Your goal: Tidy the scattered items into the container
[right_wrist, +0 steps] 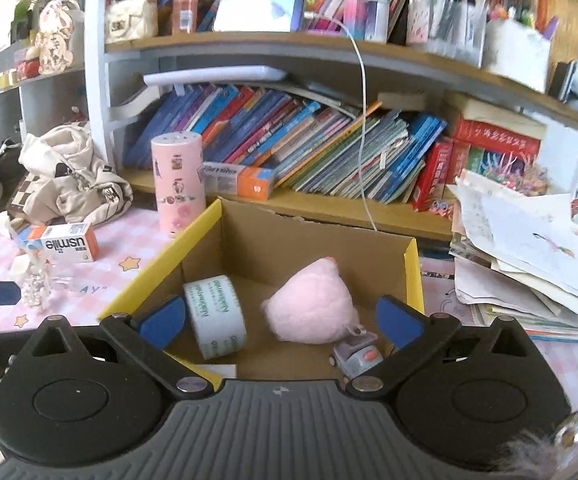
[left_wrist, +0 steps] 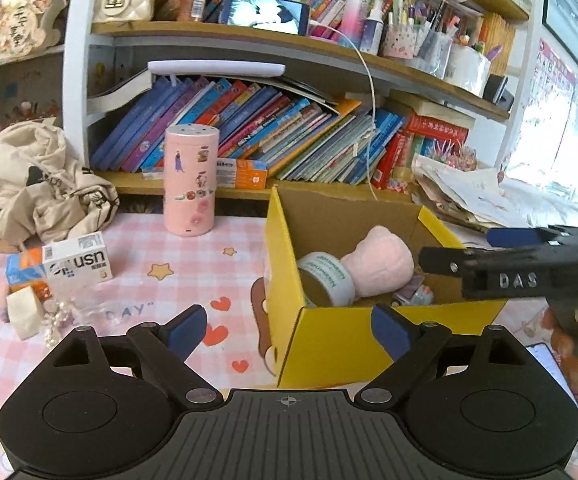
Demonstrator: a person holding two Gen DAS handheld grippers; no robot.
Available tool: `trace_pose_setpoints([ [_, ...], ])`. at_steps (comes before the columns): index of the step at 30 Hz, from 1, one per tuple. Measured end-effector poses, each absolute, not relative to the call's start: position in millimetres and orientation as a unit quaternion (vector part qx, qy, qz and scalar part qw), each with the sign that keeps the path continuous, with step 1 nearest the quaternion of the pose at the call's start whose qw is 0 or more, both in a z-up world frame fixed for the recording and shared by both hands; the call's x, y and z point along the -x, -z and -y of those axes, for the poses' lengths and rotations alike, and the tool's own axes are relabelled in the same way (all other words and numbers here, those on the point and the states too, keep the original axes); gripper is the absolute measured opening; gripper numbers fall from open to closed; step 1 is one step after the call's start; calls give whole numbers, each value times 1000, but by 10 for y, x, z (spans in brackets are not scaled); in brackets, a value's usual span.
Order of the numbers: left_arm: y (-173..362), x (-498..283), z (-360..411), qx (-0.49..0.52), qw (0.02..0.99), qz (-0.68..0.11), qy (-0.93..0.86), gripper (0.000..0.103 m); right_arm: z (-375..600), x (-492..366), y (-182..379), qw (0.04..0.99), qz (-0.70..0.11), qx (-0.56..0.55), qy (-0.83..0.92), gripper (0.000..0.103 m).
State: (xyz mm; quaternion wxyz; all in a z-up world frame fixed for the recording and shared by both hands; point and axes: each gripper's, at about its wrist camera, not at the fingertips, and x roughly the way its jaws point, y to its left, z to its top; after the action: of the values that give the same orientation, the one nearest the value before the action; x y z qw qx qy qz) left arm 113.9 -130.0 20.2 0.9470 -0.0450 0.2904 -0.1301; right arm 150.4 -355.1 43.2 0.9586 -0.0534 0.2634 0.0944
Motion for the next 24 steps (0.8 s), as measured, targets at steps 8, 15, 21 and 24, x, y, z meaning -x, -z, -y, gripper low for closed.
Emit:
trace_pose_setpoints([
  [8, -156, -939, 1064, 41, 948, -296, 113, 92, 3219, -1080, -370, 964, -245, 74, -71, 103],
  [15, -146, -808, 903, 24, 948, -297, 112, 92, 2940, -778, -267, 961, -261, 71, -53, 103],
  [21, -141, -720, 761, 29, 949, -293, 113, 93, 2694, -565, -223, 958, -270, 80, -61, 103],
  [24, -125, -670, 717, 22, 948, -296, 116, 93, 2637, -500, -191, 956, -279, 72, -52, 103],
])
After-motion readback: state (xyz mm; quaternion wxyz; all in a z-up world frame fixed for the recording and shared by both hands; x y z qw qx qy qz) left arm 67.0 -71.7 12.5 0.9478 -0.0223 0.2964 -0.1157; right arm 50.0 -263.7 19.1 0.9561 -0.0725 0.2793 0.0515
